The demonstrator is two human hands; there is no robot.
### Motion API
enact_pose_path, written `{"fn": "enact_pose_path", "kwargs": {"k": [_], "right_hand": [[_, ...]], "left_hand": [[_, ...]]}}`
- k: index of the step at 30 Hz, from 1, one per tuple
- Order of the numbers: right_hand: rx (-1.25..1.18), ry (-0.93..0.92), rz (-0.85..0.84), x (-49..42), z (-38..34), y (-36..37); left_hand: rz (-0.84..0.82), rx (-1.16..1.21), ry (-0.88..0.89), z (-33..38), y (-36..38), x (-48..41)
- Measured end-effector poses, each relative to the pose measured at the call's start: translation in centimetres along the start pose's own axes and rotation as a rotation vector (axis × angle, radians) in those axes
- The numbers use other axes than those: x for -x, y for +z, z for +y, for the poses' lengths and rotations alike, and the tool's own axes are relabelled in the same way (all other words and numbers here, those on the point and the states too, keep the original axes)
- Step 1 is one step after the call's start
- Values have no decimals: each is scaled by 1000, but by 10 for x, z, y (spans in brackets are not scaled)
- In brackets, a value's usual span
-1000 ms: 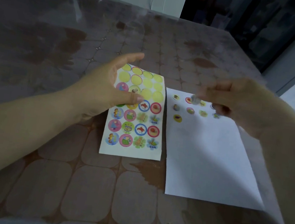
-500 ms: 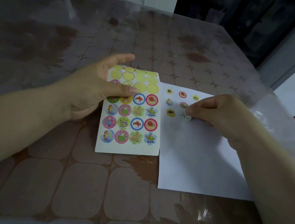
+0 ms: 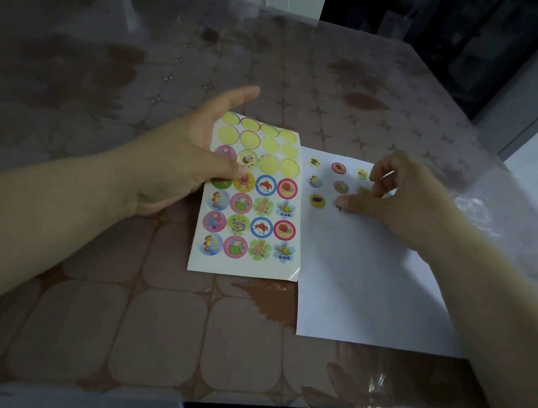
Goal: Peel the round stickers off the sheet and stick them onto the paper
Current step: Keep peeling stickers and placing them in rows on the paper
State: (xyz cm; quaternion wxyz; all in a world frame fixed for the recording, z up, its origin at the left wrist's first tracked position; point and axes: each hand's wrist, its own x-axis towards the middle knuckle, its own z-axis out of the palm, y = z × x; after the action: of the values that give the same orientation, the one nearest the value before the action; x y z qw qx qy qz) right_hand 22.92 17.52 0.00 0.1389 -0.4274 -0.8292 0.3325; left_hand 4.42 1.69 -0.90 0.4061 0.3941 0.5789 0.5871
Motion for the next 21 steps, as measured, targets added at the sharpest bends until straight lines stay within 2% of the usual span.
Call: {"fn": "enact_pose_path", "kwargs": {"k": [5,10,12,15,21], "right_hand": [[66,-221,40,3,-20,-4],[118,-592,-110,10,-54,8],[130,-657,-26,6,-49,27],[2,-678,126,1,-41,48],[-40,-742,286,1,-47,61]], "left_hand": [[6,-5,19,2,0,1],[13,11,32,0,1,-1],[17,50,51,-1,1,-2],[-8,87,69,-1,1,-1],[-17,104,83,-3,4,-2]]}}
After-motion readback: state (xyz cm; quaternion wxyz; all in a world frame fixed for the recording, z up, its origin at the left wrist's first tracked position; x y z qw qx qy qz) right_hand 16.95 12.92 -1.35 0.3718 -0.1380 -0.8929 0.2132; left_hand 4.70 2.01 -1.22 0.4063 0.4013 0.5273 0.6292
